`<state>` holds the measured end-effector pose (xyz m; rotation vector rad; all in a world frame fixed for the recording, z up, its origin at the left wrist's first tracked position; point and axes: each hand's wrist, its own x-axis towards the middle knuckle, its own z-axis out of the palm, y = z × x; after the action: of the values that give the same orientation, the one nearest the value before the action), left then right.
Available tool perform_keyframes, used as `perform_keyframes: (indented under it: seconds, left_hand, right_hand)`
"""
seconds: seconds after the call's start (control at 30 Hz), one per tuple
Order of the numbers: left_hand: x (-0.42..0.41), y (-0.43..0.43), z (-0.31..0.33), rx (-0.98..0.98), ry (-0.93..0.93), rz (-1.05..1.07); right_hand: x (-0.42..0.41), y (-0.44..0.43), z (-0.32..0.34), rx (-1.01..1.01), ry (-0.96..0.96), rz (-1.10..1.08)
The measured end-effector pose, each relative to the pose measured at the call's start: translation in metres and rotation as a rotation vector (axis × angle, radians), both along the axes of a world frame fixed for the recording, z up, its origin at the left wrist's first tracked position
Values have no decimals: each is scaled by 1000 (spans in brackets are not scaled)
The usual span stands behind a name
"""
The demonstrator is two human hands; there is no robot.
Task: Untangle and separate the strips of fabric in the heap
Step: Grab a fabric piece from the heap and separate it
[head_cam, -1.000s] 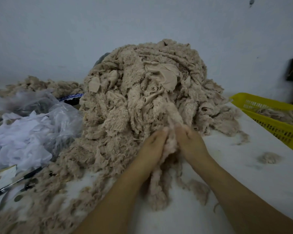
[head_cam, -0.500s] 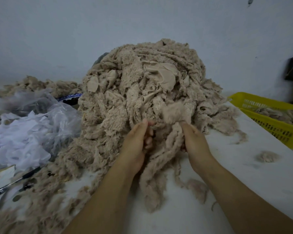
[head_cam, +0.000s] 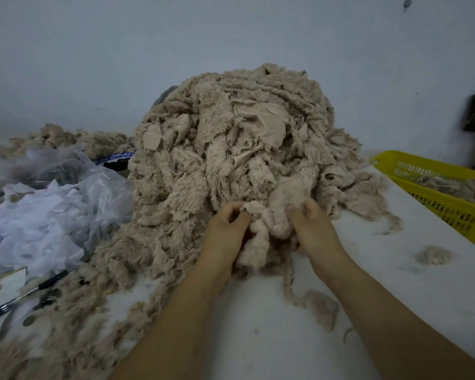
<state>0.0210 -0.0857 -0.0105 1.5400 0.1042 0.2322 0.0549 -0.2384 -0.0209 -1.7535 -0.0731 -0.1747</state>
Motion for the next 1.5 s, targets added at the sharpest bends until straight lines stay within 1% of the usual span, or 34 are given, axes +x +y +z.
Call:
perform_keyframes:
  seconds: [0.07,0.1,0.13,0.17,0.23,0.3,0.33,0.37,0.43,0.47,0.5,0.53,0.57,0.6,0.63,0.67,0.7,0.77,0.8,0.9,0.93,1.0,1.07,1.13,1.2,1.23,1.27,1.3,1.33,1.37,1.4,1.43,1.47,1.5]
  left_hand:
    - [0,-1,3,-274,16,-72]
    - [-1,0,4,-368,15,-109]
    - [0,1,5,-423,5,-129]
    - [0,2,6,-454,-4,-144]
    - [0,2,6,-486,-28,-182]
    - [0,0,5,-495,-36,-231]
    - [0,-1,4,-497,-37,-247]
    - [1,-1,4,-503,-41,-259]
    - [2,0,3,-502,-67,-258]
    - [4,2,3,-487,-80,-244]
    - [4,3,3,-459,-87,-225]
    - [5,3,2,-416,-89,-201]
    - [5,3,1,-370,-84,-173]
    - [5,3,-1,-326,-78,-145]
    - [5,1,-3,-288,-72,-120]
    - [4,-1,-5,-245,-62,-89]
    - [4,-3,-5,-191,-50,-58]
    - [5,-9,-4,-76,-23,15]
    - [6,-12,0,-10,-21,56]
    - [17,-19,16,252,-54,132]
    - [24,-21,21,336,-57,148]
    - [37,-25,30,500,-57,152]
    - [50,-25,35,696,-11,156]
    - [55,-21,39,785,-20,226]
    - [47,-21,43,806,-194,255]
    - [39,-23,42,851,-322,197]
    - [28,-28,39,933,-448,83]
    - [14,-34,32,1029,-547,-61]
    - [0,-40,22,1092,-602,-215]
    - [-13,-43,11,1107,-605,-355]
    - [-21,-43,1,1072,-584,-454]
    - [-24,-43,-6,1016,-555,-515]
    - [-25,-43,-11,957,-523,-544]
    - [-25,-42,-13,900,-497,-541]
  right_hand:
    - [-3,6,-5,-210,-48,39]
    - [-5,6,-4,-262,-76,-2]
    - [-8,6,-2,-265,-120,-56]
    - [-13,5,1,-234,-190,-78]
    - [-20,7,4,-184,-289,24]
    - [-24,14,4,-234,-252,197]
    - [-23,18,1,-277,-227,243]
    - [-20,20,-1,-313,-204,250]
    - [-15,19,-3,-360,-141,187]
    - [-12,17,-3,-306,-92,143]
    - [-8,12,-3,-161,-31,105]
    - [-4,6,0,78,20,73]
    - [-1,-4,6,402,30,35]
    - [3,-16,13,744,-17,-3]
    - [6,-27,17,1008,-60,-36]
    - [9,-35,17,1155,-52,-90]
    - [9,-38,15,1179,19,-150]
    - [12,-34,3,1044,196,-244]
    - [12,-29,-2,944,231,-244]
    - [11,-13,-10,490,188,-161]
    - [9,-10,-11,369,160,-131]
    - [5,-7,-13,231,109,-76]
    - [2,-7,-15,153,82,-56]
    - [-1,-8,-13,149,91,-39]
    - [-2,-5,-10,199,124,-1]
    - [-3,-3,-6,269,147,27]
    - [-4,-1,-1,383,167,60]
    - [-3,-2,2,516,196,109]
    - [-3,-5,5,657,243,188]
    - [-5,-8,9,775,298,265]
    - [-5,-11,10,835,364,309]
    - [-6,-14,10,814,428,317]
    - [-4,-14,8,739,464,302]
    - [-1,-15,4,631,446,266]
